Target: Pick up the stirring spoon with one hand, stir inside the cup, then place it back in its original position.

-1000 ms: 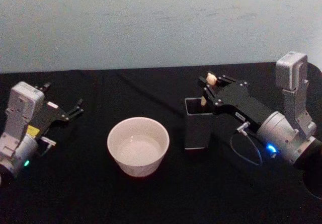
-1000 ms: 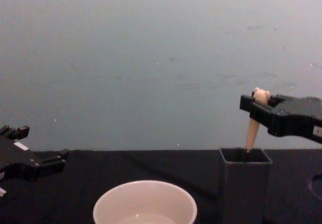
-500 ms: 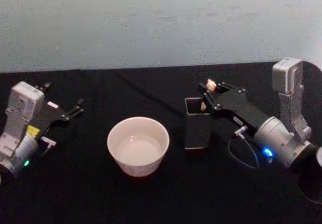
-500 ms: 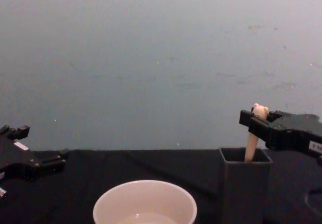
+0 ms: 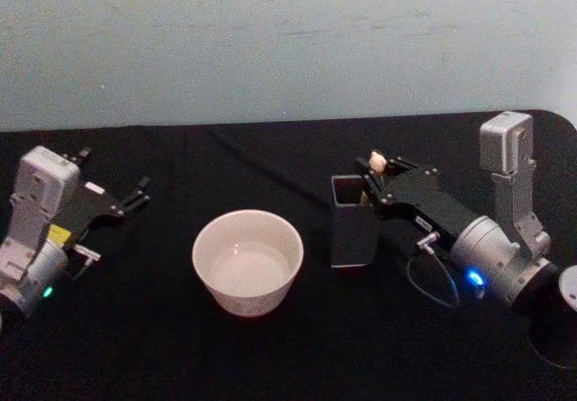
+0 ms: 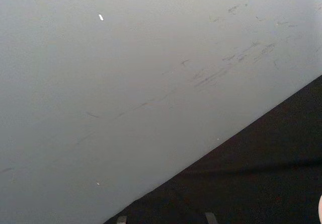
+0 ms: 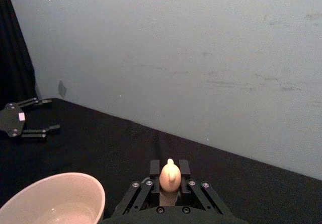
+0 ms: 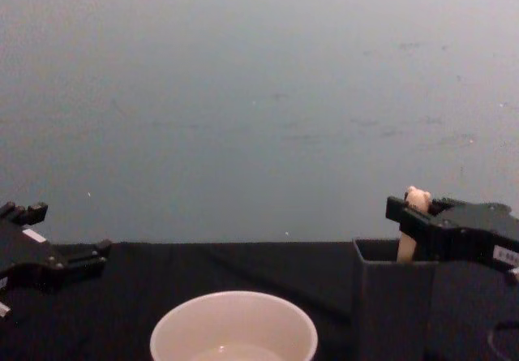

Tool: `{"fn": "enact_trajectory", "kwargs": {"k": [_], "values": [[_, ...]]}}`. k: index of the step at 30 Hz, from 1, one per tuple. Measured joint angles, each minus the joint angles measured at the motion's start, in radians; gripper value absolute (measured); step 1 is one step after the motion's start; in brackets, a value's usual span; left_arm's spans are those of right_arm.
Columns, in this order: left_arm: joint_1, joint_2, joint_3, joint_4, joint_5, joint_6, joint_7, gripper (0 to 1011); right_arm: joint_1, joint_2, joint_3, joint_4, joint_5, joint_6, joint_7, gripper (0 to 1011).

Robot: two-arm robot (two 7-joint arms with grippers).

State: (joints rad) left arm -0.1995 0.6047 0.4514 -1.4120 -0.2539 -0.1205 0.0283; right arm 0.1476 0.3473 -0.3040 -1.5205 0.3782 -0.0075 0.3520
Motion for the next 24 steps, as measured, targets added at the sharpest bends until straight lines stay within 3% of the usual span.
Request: {"fn": "enact_trajectory", "kwargs": {"k": [14, 24], "values": [[0.0, 0.0, 0.0, 0.0, 0.0, 0.0, 0.0, 1001, 0.001, 0.0, -0.001, 0.002, -0.003, 0.002, -0.001, 216], [0.0, 0.0, 0.0, 0.0, 0.0, 0.0, 0.0, 1001, 0.001, 0.0, -0.001, -0.001, -0.002, 0.0, 0.0, 498]]}}
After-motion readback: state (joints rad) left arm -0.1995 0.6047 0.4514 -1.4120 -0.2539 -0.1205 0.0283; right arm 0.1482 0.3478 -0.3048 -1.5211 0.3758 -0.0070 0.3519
